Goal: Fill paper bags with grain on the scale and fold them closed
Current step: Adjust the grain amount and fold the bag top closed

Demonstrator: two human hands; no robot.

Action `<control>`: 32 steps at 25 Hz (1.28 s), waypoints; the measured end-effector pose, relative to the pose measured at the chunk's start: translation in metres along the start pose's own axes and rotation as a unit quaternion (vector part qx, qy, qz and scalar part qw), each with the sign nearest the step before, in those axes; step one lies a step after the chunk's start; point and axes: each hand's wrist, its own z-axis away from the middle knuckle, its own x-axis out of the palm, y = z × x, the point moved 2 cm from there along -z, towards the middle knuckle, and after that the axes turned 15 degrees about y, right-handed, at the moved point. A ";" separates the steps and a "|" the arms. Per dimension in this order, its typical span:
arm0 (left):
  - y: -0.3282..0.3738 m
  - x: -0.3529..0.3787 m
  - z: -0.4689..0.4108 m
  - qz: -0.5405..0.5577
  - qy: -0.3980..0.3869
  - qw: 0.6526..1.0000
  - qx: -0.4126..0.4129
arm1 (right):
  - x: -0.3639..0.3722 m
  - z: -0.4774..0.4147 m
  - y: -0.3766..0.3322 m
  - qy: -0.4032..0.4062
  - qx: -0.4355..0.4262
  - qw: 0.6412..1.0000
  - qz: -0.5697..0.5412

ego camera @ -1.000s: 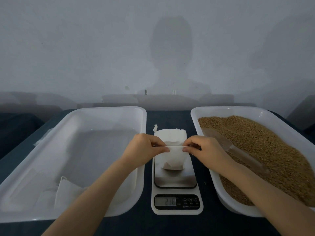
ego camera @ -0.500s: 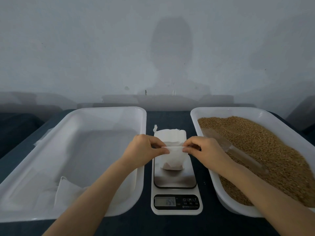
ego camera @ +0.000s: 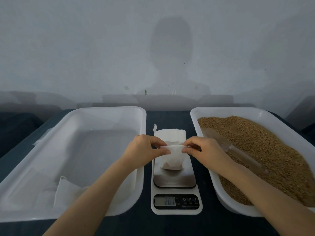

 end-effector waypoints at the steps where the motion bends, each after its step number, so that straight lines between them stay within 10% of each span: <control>1: 0.000 0.000 0.000 -0.001 -0.001 1.000 0.001 | 0.000 0.000 0.000 0.000 -0.001 1.000 0.001; 32: 0.010 0.007 0.004 -0.155 -0.001 0.987 0.037 | 0.001 0.001 -0.008 0.008 -0.025 1.000 -0.016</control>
